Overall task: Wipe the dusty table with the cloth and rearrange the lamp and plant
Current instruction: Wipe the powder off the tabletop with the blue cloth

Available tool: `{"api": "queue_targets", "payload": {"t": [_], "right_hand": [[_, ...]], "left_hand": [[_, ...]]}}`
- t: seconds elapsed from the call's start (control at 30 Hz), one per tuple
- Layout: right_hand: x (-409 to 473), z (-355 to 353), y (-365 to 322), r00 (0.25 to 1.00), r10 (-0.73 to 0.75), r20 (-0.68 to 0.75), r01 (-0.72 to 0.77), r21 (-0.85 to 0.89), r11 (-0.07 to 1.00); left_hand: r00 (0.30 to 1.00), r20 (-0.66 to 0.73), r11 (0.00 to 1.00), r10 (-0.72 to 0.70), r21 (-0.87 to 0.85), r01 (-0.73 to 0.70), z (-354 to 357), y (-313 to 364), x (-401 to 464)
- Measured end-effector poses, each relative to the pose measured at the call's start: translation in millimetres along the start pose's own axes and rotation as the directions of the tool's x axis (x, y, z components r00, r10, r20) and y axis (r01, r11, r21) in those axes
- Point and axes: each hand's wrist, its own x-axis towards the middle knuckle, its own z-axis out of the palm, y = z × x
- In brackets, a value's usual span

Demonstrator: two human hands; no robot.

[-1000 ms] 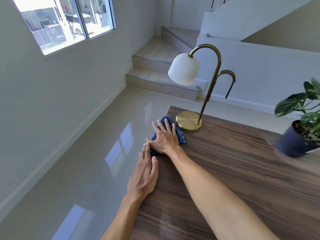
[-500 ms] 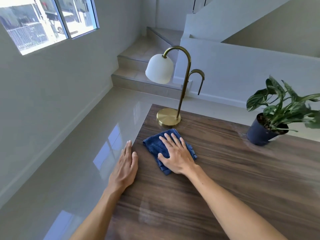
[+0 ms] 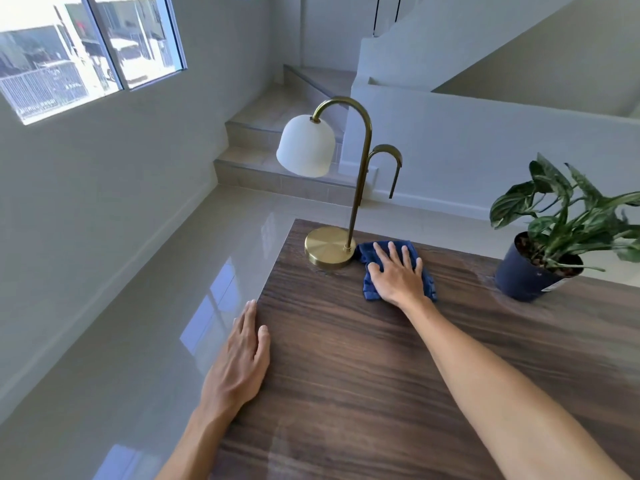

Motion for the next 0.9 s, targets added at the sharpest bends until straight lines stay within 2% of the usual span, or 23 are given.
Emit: {"api": "queue_targets", "payload": {"t": [0.13, 0.37, 0.43, 0.57, 0.7, 0.77, 0.87, 0.9], "right_hand": [[-7, 6, 2, 0.999, -0.035, -0.015, 0.034, -0.037, 0.999], [-83, 22, -9, 0.986, -0.166, 0.003, 0.166, -0.062, 0.984], [-105, 29, -27, 0.979, -0.205, 0.018, 0.205, -0.037, 0.978], [-134, 47, -86, 0.948, -0.318, 0.029, 0.319, -0.024, 0.947], [-175, 63, -128, 0.896, -0.441, 0.051, 0.443, -0.032, 0.896], [-209, 65, -115, 0.851, -0.518, 0.083, 0.520, -0.005, 0.854], [-238, 51, -57, 0.774, -0.621, 0.127, 0.624, 0.020, 0.782], [-236, 43, -35, 0.771, -0.621, 0.140, 0.626, 0.012, 0.780]], "left_hand": [[1.000, 0.014, 1.000, -0.003, 0.020, 0.002, 2, -1, 3], [0.999, 0.029, 1.000, -0.016, -0.012, 0.016, -4, 6, -1], [0.999, 0.013, 0.997, -0.031, -0.070, 0.032, -7, 7, -1], [0.982, -0.026, 0.937, -0.188, -0.306, 0.171, -14, 16, -4], [0.973, 0.032, 0.853, -0.229, -0.475, 0.216, -26, 13, -5], [0.970, 0.066, 0.849, -0.233, -0.473, 0.236, -30, 10, -12], [0.972, 0.090, 0.867, -0.218, -0.440, 0.235, -35, 8, -21], [0.973, 0.093, 0.872, -0.210, -0.433, 0.229, -36, 5, -23]]}}
